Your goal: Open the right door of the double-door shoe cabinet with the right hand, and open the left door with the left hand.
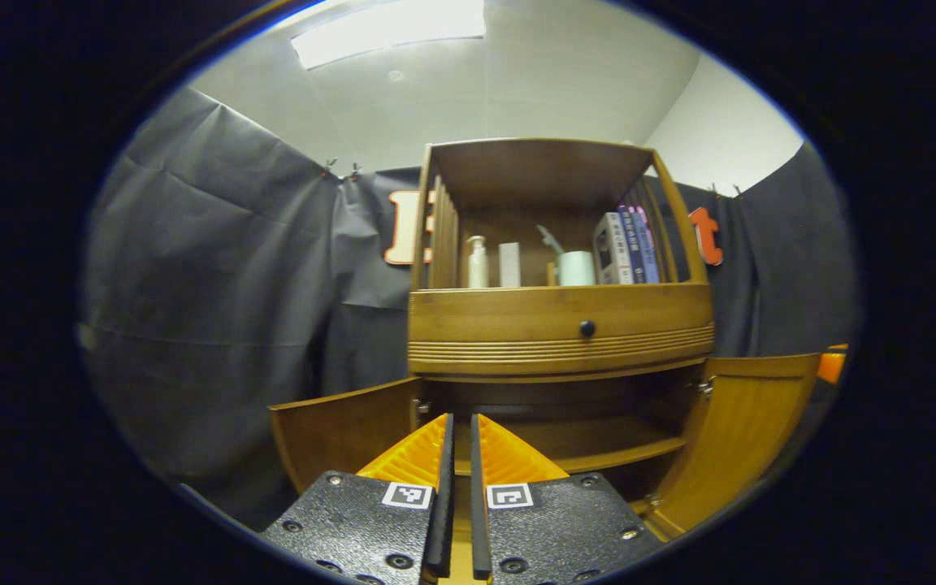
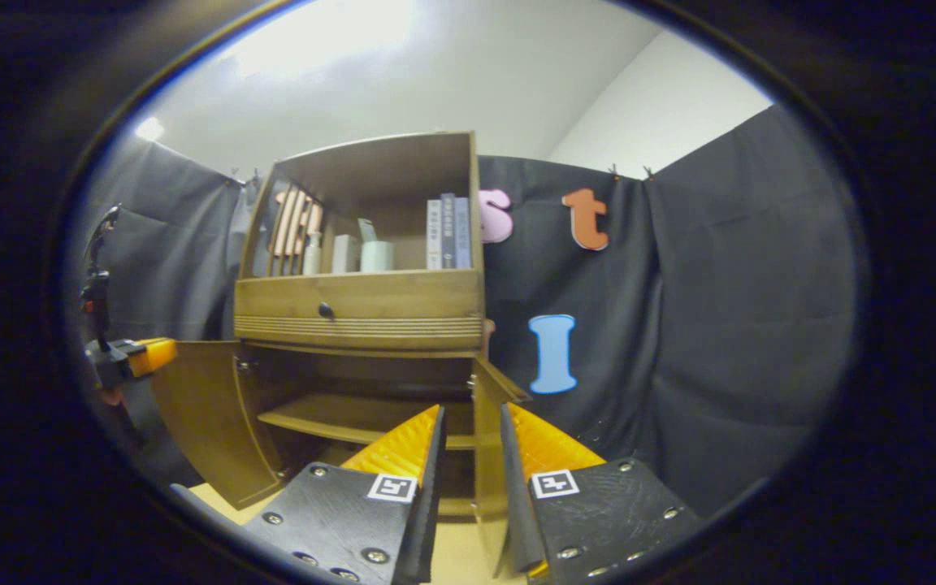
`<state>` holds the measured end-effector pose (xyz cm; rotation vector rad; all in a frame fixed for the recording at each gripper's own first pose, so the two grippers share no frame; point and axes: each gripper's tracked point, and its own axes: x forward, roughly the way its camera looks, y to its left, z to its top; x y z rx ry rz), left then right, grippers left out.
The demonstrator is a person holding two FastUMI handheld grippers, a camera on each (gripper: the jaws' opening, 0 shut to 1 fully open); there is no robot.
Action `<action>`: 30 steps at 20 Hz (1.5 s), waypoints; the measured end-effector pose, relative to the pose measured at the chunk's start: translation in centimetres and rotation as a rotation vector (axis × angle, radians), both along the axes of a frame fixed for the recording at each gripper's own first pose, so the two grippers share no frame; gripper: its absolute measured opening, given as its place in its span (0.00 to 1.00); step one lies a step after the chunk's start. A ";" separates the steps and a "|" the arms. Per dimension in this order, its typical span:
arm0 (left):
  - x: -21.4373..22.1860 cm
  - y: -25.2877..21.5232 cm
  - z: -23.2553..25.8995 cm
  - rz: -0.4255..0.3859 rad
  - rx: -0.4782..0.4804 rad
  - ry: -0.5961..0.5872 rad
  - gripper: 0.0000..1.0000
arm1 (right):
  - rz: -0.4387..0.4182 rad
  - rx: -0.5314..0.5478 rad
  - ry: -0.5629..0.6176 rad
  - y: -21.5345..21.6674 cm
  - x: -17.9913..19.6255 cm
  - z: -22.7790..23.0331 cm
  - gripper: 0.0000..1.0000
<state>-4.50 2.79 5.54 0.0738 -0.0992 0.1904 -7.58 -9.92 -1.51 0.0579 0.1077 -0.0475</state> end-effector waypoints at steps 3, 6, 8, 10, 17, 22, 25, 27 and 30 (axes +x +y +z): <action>1.0 -4.2 0.3 -0.100 -0.015 -0.007 0.02 | 0.072 0.000 -0.003 3.7 0.3 0.2 0.42; 1.3 -7.4 0.4 -0.179 -0.030 -0.011 0.11 | 0.121 0.006 -0.005 5.8 1.3 0.2 0.42; 1.0 -8.9 0.3 -0.214 -0.039 -0.007 0.11 | 0.143 0.022 0.001 7.0 1.2 0.0 0.37; 0.9 -10.1 0.0 -0.241 -0.041 0.000 0.11 | 0.158 0.029 0.006 7.9 1.2 -0.2 0.37; 0.2 -12.4 -1.9 -0.274 -0.035 0.028 0.11 | 0.171 0.046 0.041 9.3 1.1 -1.7 0.32; -0.5 -12.9 -3.1 -0.270 -0.037 0.036 0.02 | 0.160 0.058 0.065 9.1 1.1 -2.7 0.37; -0.6 -12.9 -3.2 -0.258 -0.026 0.028 0.02 | 0.143 0.063 0.068 8.6 1.4 -3.1 0.37; -0.6 -13.2 -3.4 -0.263 -0.017 0.031 0.24 | 0.139 0.070 0.068 8.5 1.6 -3.2 0.38; -0.3 -13.1 -3.4 -0.257 -0.018 0.032 0.53 | 0.124 0.068 0.062 8.1 1.7 -3.3 0.51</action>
